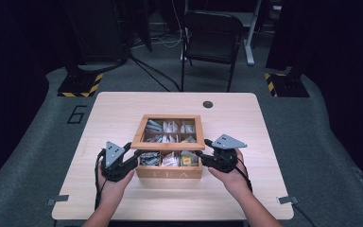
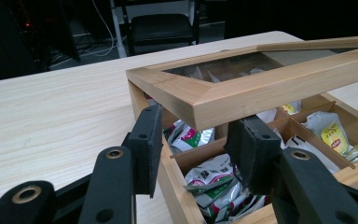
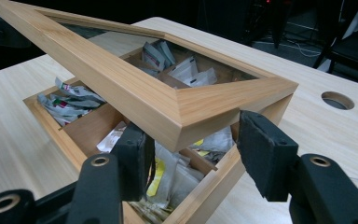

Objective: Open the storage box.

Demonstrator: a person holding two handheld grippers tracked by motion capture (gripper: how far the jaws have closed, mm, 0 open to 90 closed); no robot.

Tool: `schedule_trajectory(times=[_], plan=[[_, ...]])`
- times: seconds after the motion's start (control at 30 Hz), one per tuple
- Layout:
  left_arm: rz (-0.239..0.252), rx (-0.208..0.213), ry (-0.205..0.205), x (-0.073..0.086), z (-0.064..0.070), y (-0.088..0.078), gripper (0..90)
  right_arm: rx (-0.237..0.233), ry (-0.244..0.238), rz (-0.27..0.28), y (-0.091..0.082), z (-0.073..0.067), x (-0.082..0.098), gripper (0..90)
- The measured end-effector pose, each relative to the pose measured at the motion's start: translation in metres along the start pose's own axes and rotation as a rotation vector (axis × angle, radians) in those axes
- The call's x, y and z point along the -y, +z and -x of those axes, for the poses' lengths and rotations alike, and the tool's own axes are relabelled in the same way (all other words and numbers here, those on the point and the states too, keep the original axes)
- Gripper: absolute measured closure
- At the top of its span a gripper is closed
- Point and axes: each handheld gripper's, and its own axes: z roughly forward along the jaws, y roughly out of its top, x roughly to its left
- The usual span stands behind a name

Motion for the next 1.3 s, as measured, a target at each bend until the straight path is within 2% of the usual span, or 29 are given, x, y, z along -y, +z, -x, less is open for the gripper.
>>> schedule_trajectory(times=[0.27, 0.47, 0.5, 0.73, 0.83, 1.07, 1.2, 1.3], plan=[[0.001, 0.005, 0.005, -0.006, -0.004, 0.002, 56.3, 0.011, -0.01, 0.022, 0.0, 0.003, -0.005, 48.6], [0.012, -0.004, 0.002, -0.01, -0.005, 0.003, 55.9, 0.023, -0.011, 0.029, 0.0, 0.002, -0.01, 47.1], [0.014, -0.002, -0.004, -0.011, -0.006, 0.003, 55.8, 0.024, -0.022, 0.033, 0.0, 0.003, -0.011, 47.0], [0.016, 0.006, 0.012, -0.017, -0.009, 0.005, 55.8, 0.026, -0.03, 0.033, 0.001, 0.004, -0.018, 43.4], [0.016, 0.012, 0.013, -0.02, -0.011, 0.005, 55.9, 0.022, -0.049, 0.033, 0.001, 0.004, -0.021, 43.6], [0.012, 0.013, 0.044, -0.027, -0.013, 0.005, 56.4, 0.034, -0.088, 0.036, 0.001, 0.005, -0.029, 44.3], [0.021, 0.022, 0.041, -0.031, -0.015, 0.007, 57.8, 0.037, -0.114, 0.038, 0.001, 0.008, -0.034, 46.1], [0.029, 0.024, 0.042, -0.033, -0.015, 0.008, 60.5, 0.034, -0.099, 0.038, 0.001, 0.01, -0.037, 48.8]])
